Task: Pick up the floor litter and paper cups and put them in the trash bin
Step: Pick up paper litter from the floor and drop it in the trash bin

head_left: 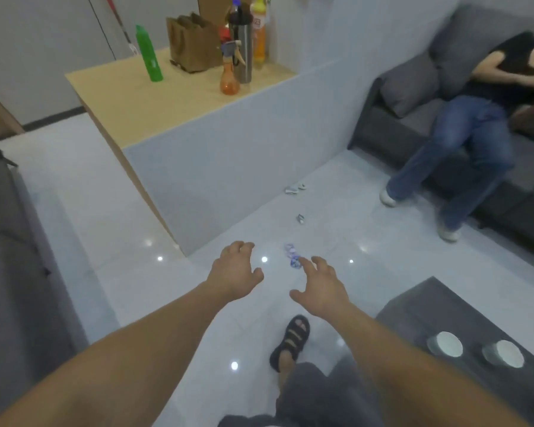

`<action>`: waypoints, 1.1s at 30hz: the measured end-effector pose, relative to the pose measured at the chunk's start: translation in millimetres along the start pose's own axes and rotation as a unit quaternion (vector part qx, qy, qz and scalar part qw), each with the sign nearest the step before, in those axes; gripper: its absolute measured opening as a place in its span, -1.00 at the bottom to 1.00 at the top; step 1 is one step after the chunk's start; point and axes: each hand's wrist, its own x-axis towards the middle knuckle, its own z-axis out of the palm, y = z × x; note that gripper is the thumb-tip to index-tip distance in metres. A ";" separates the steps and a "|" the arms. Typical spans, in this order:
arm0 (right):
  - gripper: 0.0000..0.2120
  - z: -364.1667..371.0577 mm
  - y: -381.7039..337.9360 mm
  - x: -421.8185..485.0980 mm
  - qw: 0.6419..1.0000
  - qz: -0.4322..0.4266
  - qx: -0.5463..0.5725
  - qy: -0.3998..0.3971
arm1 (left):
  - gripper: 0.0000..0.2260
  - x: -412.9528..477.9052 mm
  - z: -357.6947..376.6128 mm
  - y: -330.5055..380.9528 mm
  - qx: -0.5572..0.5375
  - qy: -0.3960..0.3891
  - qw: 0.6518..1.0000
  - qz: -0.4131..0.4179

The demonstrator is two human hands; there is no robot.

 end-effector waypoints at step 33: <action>-0.22 359.9 286.4 621.2 0.956 0.217 0.144 -0.136 | -0.41 634.1 447.4 -115.3 0.107 -0.279 0.953 0.037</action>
